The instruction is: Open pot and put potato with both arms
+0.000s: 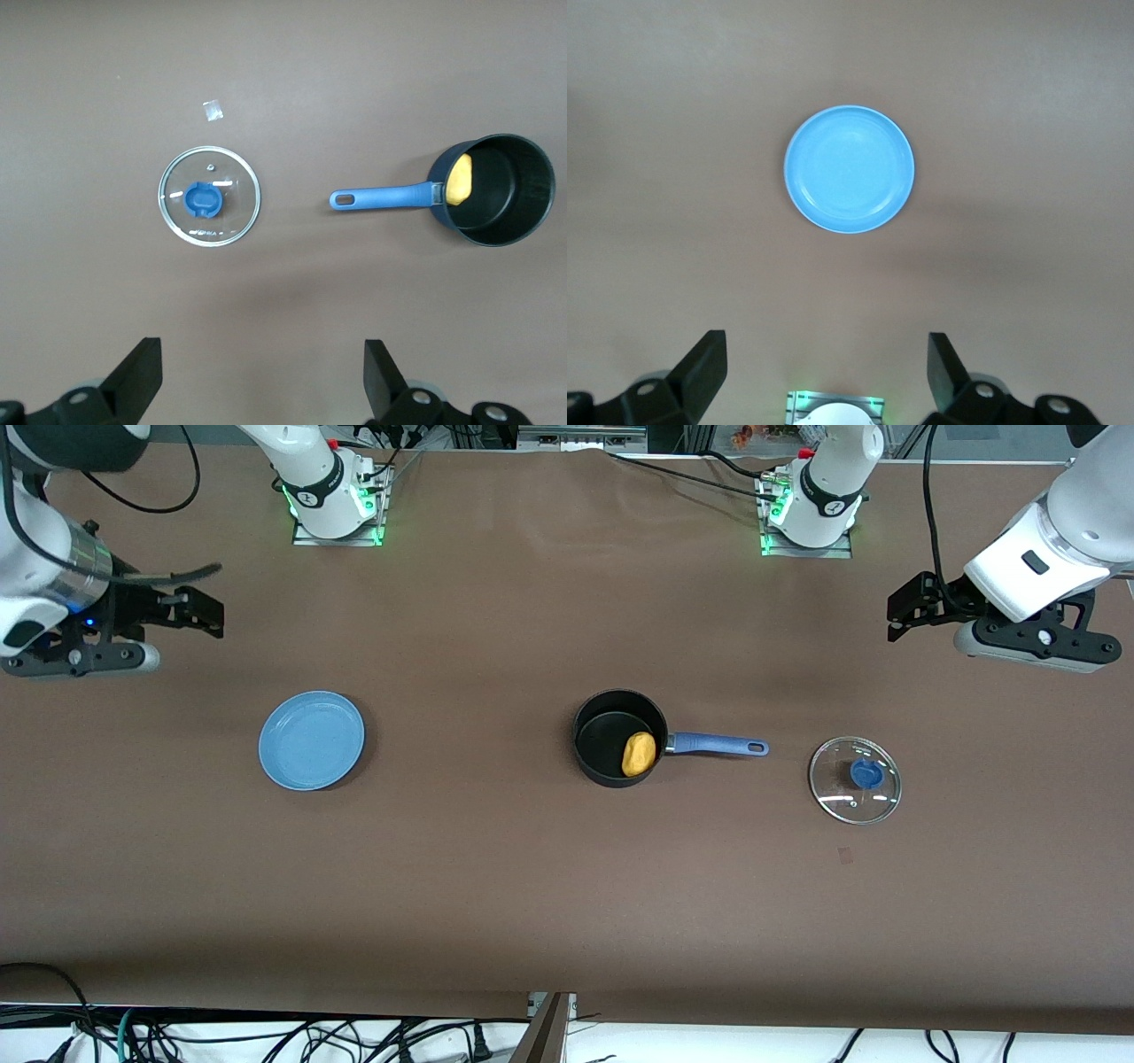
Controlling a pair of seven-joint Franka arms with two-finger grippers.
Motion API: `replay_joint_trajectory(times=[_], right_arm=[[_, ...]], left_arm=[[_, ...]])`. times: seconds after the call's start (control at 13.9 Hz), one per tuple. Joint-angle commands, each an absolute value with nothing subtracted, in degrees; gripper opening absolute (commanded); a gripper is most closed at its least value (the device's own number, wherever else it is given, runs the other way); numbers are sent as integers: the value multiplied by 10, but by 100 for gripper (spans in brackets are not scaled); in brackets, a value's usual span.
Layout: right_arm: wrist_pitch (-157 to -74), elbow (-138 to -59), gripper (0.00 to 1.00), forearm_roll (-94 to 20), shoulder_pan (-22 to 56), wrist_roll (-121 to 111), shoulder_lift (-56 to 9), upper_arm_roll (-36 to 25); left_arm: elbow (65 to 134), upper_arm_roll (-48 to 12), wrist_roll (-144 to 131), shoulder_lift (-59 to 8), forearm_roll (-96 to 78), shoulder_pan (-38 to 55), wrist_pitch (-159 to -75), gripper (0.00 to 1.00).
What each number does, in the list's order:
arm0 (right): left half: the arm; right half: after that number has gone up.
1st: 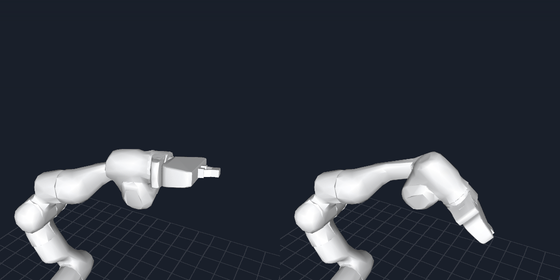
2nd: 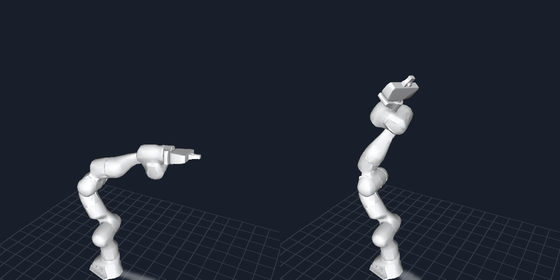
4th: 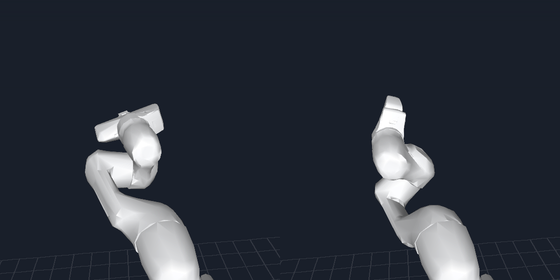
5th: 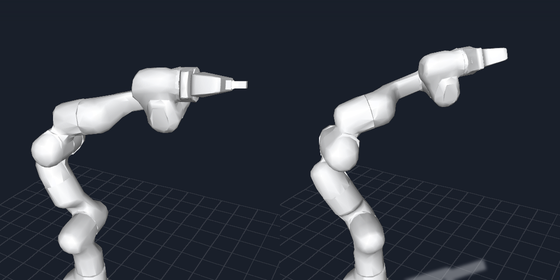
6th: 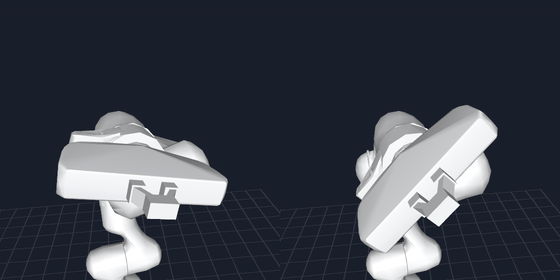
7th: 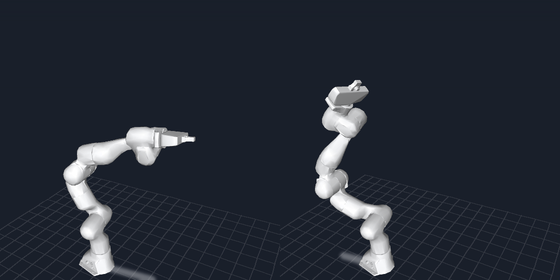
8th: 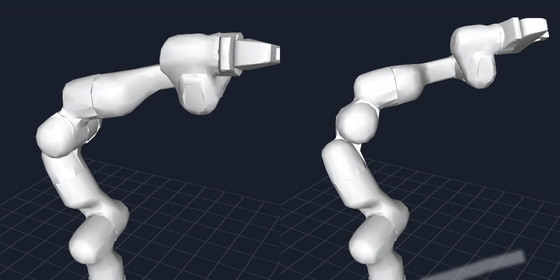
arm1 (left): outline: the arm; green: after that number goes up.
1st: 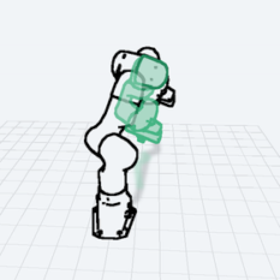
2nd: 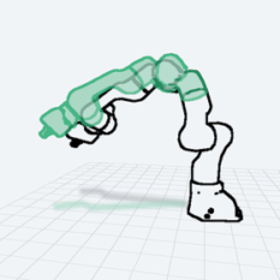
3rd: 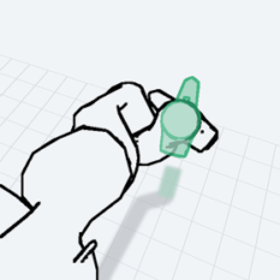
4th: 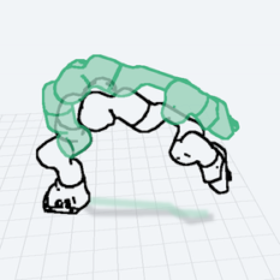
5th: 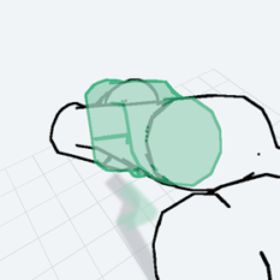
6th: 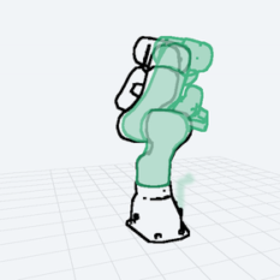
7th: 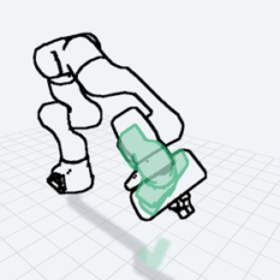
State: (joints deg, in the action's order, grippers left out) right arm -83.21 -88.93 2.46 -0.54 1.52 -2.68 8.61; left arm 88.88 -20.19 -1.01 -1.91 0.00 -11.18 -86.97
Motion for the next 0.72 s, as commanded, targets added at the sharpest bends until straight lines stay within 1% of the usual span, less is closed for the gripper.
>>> replay_joint_trajectory(times=[0.0, 0.07, 0.14, 0.29, 0.65], right_arm=[[-843, -904, 100, 11, -11, 4, 13, 62], [-839, -904, 100, 4, -11, 5, 16, 35], [-840, -904, 100, -18, -11, 2, 16, 14], [-836, -904, 100, -29, -10, -1, 15, 11], [-831, -902, 100, 2, -4, 1, 11, 16]], left_arm=[[931, -76, -11, -4, -1, -8, -873, 100], [947, -33, -11, 4, 0, 30, -876, 100], [959, -10, -12, 14, 0, 50, -886, 100], [943, -10, -17, 11, 0, 49, -884, 100], [915, -13, -28, -5, -1, 49, -888, 100]])
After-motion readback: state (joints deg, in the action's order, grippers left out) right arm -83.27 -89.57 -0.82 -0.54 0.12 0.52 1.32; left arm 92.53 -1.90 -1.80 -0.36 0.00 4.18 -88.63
